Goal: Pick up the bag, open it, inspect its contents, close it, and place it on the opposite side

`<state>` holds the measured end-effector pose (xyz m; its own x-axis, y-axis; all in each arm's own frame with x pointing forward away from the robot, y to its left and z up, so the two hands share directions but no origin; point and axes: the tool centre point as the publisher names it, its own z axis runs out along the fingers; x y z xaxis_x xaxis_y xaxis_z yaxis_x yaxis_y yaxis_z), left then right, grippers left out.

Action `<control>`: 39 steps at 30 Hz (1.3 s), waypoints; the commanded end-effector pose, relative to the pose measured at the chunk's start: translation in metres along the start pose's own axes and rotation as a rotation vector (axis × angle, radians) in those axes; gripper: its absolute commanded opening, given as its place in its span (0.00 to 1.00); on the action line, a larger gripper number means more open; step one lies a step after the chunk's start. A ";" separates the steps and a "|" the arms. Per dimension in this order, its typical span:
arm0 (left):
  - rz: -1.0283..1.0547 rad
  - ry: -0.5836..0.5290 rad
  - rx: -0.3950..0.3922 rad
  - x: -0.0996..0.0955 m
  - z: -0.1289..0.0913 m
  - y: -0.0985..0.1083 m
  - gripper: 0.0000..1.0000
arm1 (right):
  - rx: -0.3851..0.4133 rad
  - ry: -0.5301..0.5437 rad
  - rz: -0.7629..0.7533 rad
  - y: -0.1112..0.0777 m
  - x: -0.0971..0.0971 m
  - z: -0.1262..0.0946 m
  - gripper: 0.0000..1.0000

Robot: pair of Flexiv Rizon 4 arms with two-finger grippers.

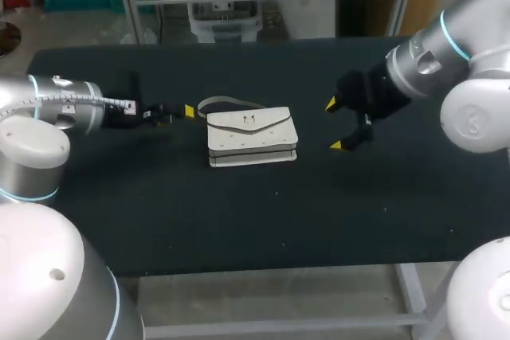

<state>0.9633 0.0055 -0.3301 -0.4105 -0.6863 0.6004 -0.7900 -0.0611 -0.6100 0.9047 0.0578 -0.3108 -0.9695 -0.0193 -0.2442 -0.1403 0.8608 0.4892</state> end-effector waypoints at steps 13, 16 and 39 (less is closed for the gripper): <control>0.046 -0.085 -0.031 -0.008 -0.009 -0.014 1.00 | 0.049 0.051 -0.028 0.022 0.000 0.017 1.00; -0.015 -0.096 -0.151 -0.010 -0.012 -0.027 1.00 | 0.045 0.063 -0.023 0.023 0.000 0.020 1.00; 0.529 -0.252 -0.429 -0.017 -0.005 -0.017 1.00 | 0.097 0.062 -0.043 0.030 0.001 0.034 1.00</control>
<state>0.9929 0.0239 -0.3319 -0.6004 -0.7549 0.2639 -0.7760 0.4700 -0.4207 0.9094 0.0941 -0.3202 -0.9774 -0.0966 -0.1881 -0.1677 0.8960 0.4113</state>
